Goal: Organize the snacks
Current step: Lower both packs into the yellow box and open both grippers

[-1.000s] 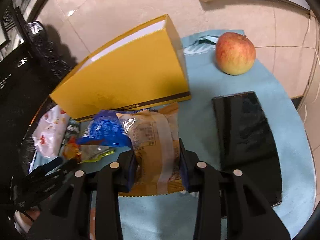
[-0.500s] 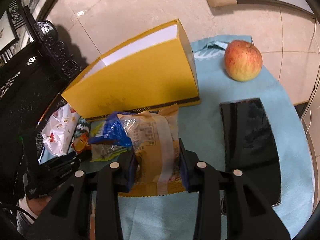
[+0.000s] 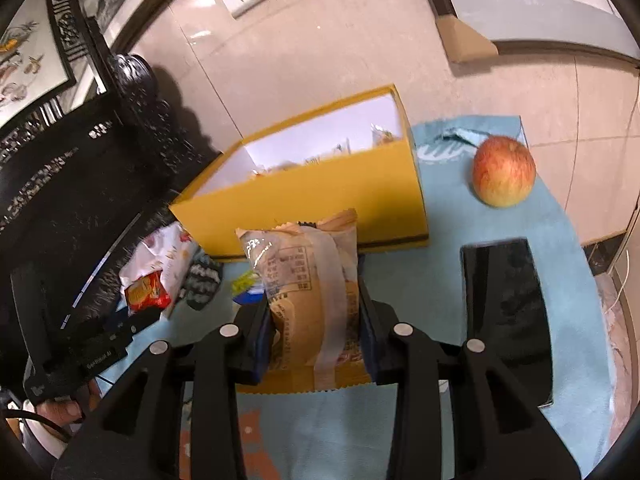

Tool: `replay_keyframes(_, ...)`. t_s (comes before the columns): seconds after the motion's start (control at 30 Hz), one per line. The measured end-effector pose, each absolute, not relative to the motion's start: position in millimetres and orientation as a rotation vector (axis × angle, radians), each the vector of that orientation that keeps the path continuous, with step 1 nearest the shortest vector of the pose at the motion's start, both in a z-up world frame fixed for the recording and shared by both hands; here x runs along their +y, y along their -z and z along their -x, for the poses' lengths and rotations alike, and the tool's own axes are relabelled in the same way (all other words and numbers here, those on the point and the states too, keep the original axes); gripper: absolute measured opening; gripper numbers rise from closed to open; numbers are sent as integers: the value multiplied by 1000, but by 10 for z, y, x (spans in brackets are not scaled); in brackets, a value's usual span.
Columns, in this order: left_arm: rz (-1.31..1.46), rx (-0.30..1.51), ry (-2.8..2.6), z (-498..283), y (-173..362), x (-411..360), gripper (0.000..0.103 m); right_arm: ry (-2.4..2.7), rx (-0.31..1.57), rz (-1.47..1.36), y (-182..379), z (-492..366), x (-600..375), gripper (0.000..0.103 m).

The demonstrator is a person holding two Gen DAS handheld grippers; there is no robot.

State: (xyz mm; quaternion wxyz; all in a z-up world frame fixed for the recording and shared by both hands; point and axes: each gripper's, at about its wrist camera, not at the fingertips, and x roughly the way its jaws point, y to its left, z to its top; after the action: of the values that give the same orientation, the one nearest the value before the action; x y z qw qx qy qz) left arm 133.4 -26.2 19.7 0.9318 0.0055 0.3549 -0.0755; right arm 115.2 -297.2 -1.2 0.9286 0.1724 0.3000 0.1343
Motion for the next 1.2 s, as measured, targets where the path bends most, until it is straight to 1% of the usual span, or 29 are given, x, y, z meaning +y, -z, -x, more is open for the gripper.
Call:
replay_keyframes(0.2,-26,675,187,-1635,-657,-511,42,-249,539,-270,-434,-1282,-2975,37)
replay_keyframes(0.33,-23,668,214,-2069,-922,-684,42,-224,505,-197,-706,-1570,-2908,37)
replay_keyframes(0.43,-39,681,225,-2463,-987,-838,42,-200,510,-165,-789,-1883,-2835,36)
replay_keyframes(0.5,-28,710,230,-2704,-953,-934,43,-182,517,-176,-768,-2153,-2830,39)
replay_keyframes(0.53,-16,728,231,-2847,-900,-986,48,-164,520,-182,-728,-2281,-2833,44)
replay_keyframes(0.57,-17,743,210,-2931,-847,-1021,75,-119,536,-169,-670,-2411,-2826,63)
replay_keyframes(0.6,-29,757,158,-2962,-804,-1037,90,-82,541,-158,-648,-2446,-2819,70)
replay_keyframes(0.63,-36,748,122,-2948,-775,-1038,96,-57,523,-146,-621,-2436,-2821,72)
replay_keyframes(0.67,-37,722,135,-2887,-742,-1036,96,-86,480,-142,-594,-2365,-2823,72)
replay_keyframes(0.77,-64,731,170,-2790,-648,-1025,97,-98,476,-131,-537,-2258,-2834,72)
replay_keyframes(0.9,-42,784,176,-2688,-549,-954,97,-132,525,-172,-439,-2146,-2913,72)
replay_keyframes(1.0,-3,793,172,-2604,-524,-867,97,-152,535,-142,-362,-2002,-2859,72)
replay_keyframes(1.1,41,818,146,-2487,-449,-737,97,-210,579,-80,-164,-1872,-2714,72)
replay_keyframes(1.2,117,860,115,-2362,-256,-572,98,-262,649,-24,97,-1831,-2528,72)
